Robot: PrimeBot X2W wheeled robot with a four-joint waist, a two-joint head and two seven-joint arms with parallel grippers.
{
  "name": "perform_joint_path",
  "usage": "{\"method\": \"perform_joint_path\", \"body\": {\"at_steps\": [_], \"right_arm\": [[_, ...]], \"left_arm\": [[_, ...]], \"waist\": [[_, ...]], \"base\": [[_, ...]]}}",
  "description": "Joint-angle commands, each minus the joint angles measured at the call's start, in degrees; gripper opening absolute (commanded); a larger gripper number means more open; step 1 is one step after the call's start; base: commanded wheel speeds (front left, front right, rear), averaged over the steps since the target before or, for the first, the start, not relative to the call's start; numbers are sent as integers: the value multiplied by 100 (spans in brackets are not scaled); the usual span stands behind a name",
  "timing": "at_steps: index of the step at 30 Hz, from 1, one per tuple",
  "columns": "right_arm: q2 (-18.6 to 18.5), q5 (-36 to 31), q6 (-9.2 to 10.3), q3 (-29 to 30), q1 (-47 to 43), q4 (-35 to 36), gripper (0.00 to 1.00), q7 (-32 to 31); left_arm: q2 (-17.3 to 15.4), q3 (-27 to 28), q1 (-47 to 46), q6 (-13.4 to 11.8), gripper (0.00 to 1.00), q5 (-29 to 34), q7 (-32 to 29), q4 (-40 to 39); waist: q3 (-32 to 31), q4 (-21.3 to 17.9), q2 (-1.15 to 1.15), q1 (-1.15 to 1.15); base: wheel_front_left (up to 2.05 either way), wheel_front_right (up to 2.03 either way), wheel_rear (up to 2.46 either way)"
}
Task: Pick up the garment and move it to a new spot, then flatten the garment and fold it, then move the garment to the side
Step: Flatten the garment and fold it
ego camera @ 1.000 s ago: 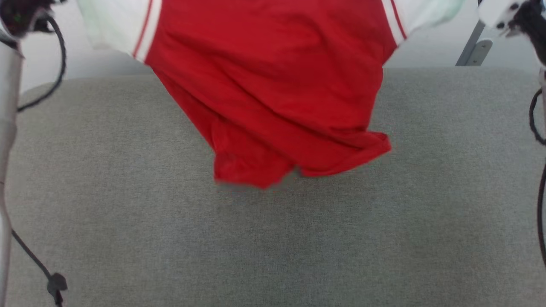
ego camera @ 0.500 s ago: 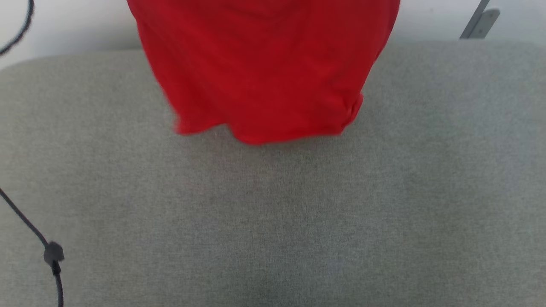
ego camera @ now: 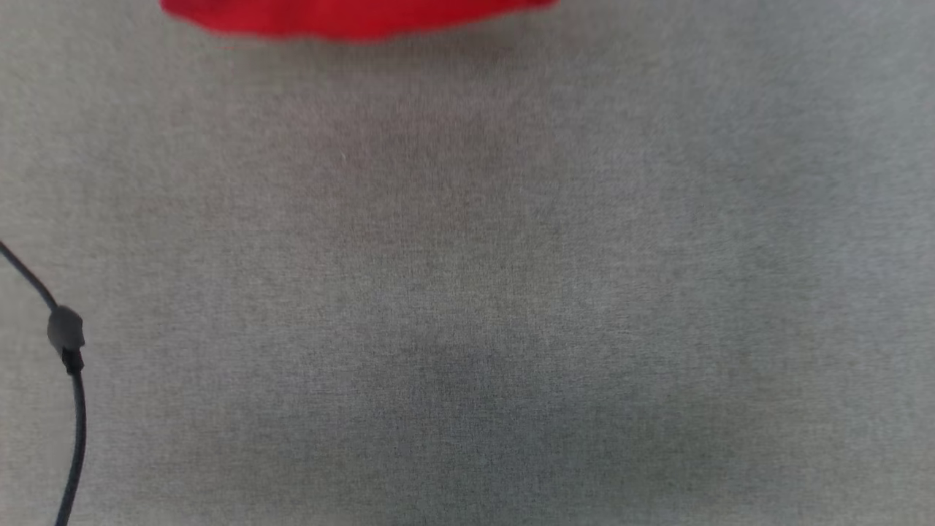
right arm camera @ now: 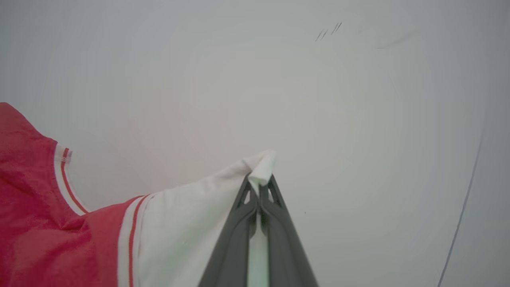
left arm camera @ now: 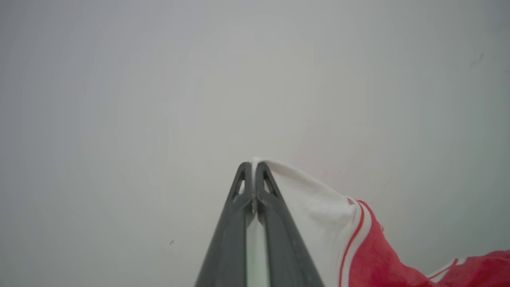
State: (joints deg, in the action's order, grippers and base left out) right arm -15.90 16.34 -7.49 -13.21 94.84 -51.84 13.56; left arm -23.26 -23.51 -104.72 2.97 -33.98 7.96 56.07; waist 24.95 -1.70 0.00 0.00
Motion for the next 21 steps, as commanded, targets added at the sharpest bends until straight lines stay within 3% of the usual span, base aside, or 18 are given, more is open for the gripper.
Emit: {"method": "perform_joint_path", "body": {"at_steps": [1, 5, 10, 16, 21], "right_arm": [[-14, -187, -1, 10, 128, -17, 0, 99], [-39, -726, -1, 156, 290, 113, 0, 165], [107, -758, 0, 214, -131, -104, 0, 168], [263, 9, 0, -151, -666, -619, 0, -109], [145, 880, 0, -711, -1366, -356, 0, -727]], "left_arm": [[36, 11, -80, 76, 0, 52, 208, 58], [87, 30, -253, 254, 0, 51, 613, 186], [156, -118, 122, 399, 0, 54, 697, 513], [258, -537, 715, 455, 0, -15, 64, 1026], [315, -928, 1435, 450, 0, -372, -933, 974]], "waist": [[331, 33, 0, 0], [631, 118, 0, 0], [728, 192, 0, 0], [606, 297, 0, 0], [381, 378, 0, 0]], "base": [[0, 0, 0], [0, 0, 0], [0, 0, 0], [0, 0, 0], [0, 0, 0]]}}
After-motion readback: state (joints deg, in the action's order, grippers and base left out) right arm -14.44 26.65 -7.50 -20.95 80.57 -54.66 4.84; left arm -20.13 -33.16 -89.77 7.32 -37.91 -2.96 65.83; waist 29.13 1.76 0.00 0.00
